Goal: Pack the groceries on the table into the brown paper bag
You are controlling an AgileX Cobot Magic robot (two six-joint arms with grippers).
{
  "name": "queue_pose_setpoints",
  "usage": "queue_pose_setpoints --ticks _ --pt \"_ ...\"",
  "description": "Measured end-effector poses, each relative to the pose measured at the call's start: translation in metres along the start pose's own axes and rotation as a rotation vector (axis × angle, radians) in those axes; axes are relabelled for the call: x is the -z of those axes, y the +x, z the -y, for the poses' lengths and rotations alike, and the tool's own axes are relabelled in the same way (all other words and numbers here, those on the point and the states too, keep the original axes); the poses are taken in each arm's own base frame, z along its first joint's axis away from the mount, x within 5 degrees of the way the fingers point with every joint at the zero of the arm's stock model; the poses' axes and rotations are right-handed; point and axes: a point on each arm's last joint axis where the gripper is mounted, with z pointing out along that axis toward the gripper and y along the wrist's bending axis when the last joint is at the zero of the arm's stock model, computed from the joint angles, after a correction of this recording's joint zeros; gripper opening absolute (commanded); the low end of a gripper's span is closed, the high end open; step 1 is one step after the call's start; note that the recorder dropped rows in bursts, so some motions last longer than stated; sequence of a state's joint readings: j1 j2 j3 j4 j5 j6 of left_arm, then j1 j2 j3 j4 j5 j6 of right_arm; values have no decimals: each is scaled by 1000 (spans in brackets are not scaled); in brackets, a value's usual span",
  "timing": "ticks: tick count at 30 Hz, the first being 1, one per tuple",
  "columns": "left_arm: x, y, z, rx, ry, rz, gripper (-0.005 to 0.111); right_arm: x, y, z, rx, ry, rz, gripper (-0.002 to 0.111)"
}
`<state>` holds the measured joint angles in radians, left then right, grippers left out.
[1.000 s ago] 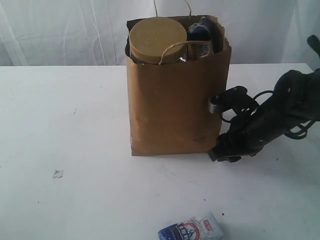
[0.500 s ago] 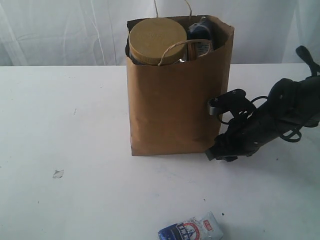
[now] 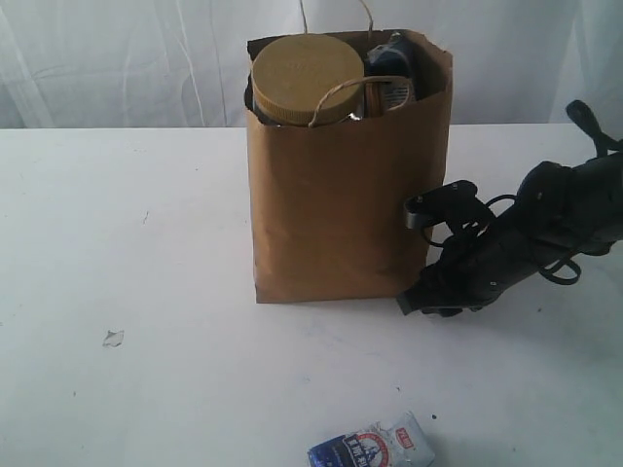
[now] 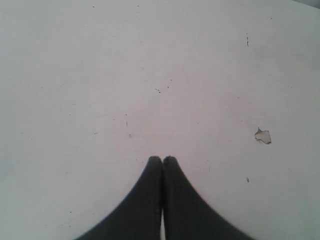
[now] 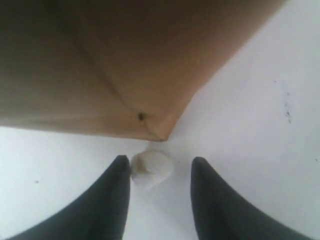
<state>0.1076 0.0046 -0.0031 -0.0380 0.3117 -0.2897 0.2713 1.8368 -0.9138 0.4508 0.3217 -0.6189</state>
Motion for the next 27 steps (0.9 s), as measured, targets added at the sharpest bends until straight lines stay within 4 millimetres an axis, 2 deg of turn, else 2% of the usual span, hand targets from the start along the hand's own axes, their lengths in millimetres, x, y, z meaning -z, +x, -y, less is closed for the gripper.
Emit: queue_pose_setpoints --ticks 8,16,27 --pt "0 0 0 0 0 0 0 0 0 0 0 0 0 17" --pt "0 0 0 0 0 0 0 2 1 -1 -23 -11 -11 15" --pt "0 0 0 0 0 0 0 34 -1 -11 -17 -72 -28 15"
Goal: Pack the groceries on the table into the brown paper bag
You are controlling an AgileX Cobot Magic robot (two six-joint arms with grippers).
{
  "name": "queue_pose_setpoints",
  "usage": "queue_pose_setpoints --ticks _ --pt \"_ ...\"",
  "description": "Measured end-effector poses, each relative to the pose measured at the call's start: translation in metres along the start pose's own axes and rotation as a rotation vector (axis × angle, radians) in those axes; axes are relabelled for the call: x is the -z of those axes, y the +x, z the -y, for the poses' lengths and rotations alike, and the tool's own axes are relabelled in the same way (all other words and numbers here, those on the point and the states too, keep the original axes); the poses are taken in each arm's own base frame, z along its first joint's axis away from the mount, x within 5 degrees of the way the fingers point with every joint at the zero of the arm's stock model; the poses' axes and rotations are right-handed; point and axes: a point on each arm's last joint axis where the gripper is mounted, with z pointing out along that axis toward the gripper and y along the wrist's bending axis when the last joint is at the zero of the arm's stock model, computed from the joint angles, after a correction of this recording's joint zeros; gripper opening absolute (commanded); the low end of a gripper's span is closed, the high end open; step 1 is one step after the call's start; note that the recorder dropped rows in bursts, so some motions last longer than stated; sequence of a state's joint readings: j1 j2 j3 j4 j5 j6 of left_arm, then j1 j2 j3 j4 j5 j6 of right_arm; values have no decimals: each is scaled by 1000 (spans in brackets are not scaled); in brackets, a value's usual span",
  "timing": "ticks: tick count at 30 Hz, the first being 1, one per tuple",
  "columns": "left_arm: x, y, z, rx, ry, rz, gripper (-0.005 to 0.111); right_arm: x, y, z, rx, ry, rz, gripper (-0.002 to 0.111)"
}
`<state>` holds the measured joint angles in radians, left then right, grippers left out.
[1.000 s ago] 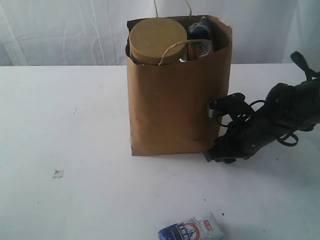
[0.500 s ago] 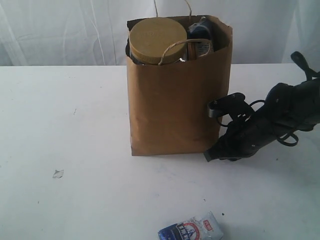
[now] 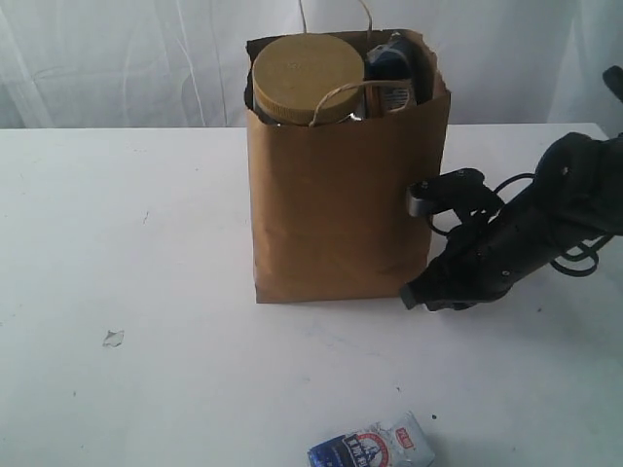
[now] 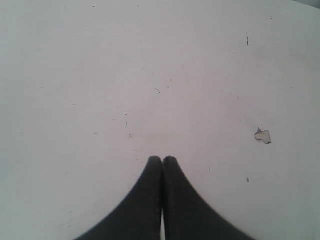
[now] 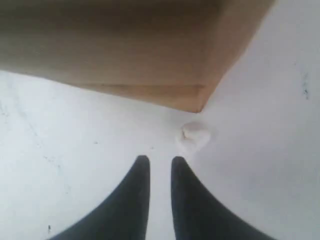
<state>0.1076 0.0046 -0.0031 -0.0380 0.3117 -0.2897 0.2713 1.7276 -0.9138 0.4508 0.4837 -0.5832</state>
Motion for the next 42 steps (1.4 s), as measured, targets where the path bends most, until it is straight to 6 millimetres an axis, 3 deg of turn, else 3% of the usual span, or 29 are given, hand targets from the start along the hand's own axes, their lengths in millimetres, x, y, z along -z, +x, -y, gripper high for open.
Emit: queue_pose_setpoints --ticks 4,9,12,19,32,42 --pt "0 0 0 0 0 0 0 4 -1 -1 4 -1 6 18" --pt "0 0 0 0 0 0 0 -4 -1 2 3 17 13 46" --pt "0 0 0 0 0 0 0 -9 -1 4 0 27 17 51" --pt "0 0 0 0 0 0 0 -13 -10 12 0 105 120 51" --pt "0 0 0 0 0 0 0 -35 -1 14 -11 81 40 46" --pt "0 0 0 0 0 0 0 -35 0 13 -11 76 34 25"
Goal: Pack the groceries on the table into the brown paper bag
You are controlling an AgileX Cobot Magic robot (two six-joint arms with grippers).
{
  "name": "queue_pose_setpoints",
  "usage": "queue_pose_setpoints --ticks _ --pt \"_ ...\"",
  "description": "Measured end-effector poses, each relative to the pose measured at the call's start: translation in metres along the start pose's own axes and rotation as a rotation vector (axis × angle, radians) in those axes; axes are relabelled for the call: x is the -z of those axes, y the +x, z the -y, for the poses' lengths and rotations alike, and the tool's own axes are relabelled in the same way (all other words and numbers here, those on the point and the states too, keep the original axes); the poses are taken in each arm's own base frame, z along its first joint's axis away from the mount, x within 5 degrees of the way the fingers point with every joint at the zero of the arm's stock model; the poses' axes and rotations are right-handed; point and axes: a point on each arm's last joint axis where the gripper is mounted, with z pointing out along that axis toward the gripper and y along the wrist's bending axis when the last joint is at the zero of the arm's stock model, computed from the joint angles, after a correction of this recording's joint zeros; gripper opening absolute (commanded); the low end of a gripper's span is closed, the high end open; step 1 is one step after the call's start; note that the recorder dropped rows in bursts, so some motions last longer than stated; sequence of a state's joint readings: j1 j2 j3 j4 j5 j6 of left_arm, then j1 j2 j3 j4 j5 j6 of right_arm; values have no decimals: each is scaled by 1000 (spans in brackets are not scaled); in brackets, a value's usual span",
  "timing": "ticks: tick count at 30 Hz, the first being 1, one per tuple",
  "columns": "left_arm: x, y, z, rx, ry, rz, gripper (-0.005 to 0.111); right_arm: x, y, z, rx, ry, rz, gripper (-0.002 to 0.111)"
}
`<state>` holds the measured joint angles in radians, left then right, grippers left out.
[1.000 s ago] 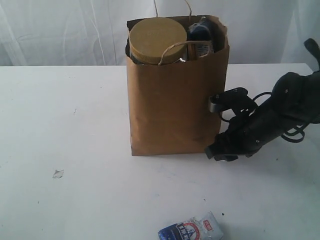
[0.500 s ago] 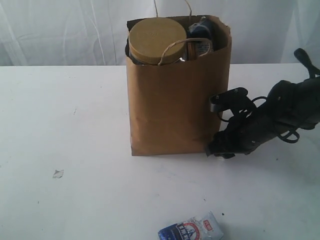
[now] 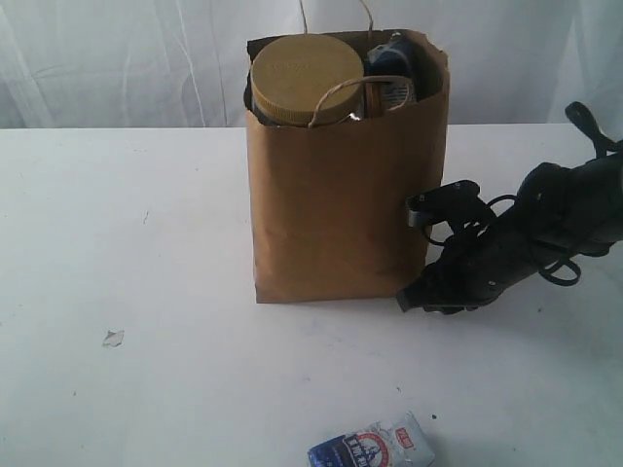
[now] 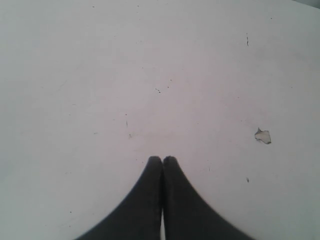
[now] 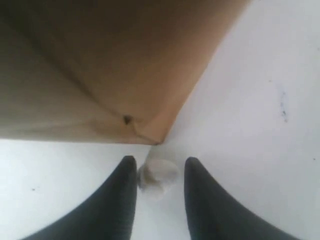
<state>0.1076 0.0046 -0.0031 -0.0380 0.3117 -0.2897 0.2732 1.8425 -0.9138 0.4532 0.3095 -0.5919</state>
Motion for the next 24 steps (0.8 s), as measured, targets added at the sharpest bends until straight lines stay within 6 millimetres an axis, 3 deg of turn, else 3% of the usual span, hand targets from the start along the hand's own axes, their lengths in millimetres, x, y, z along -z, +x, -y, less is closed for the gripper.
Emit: queue_pose_setpoints --ticks 14,24 --pt "0 0 0 0 0 0 0 1 1 -2 -1 -17 -20 23" --pt "0 0 0 0 0 0 0 17 0 -8 13 -51 -29 15"
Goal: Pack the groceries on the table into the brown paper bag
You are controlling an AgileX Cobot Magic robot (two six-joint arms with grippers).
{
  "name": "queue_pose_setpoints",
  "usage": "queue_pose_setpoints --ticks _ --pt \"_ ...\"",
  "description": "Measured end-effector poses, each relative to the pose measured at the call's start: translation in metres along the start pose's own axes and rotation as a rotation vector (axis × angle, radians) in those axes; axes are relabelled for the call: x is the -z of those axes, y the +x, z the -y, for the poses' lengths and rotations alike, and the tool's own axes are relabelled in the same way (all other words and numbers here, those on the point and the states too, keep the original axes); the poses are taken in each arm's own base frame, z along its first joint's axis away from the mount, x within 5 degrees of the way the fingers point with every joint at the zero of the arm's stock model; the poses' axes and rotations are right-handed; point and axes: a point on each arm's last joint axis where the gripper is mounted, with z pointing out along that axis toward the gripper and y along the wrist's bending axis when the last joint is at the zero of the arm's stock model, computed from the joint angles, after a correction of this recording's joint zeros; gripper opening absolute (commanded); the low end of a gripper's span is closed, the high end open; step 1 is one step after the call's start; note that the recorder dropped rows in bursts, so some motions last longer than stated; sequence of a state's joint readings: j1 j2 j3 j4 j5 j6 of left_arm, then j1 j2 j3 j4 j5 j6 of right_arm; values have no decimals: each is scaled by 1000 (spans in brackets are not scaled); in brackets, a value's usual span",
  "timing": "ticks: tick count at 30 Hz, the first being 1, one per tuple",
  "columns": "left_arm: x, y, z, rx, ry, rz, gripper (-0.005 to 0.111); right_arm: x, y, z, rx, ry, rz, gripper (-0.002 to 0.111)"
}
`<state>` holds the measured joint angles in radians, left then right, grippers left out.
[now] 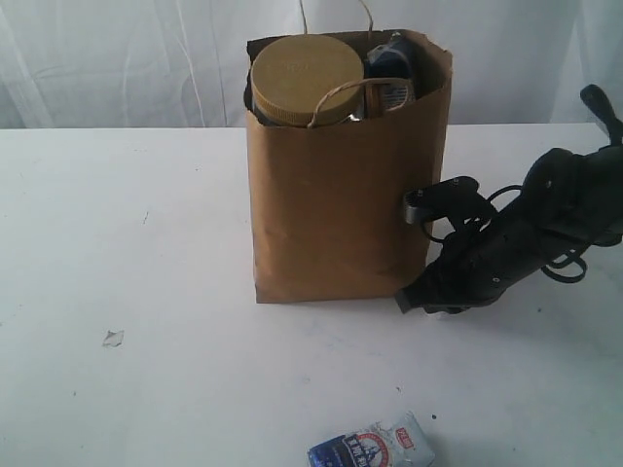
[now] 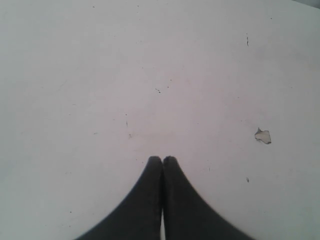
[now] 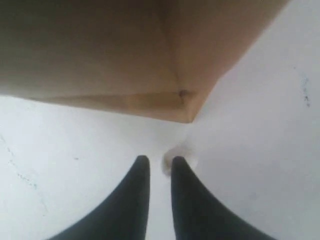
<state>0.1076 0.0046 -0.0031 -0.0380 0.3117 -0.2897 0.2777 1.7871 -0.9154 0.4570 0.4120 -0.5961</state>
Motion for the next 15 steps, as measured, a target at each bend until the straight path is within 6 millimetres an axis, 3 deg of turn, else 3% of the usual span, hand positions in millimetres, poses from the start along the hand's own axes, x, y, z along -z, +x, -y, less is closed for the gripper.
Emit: queue_pose_setpoints --ticks 7,15 --pt "0 0 0 0 0 0 0 -1 -2 1 1 14 18 36" --pt "0 0 0 0 0 0 0 -14 -2 7 -5 50 39 37"
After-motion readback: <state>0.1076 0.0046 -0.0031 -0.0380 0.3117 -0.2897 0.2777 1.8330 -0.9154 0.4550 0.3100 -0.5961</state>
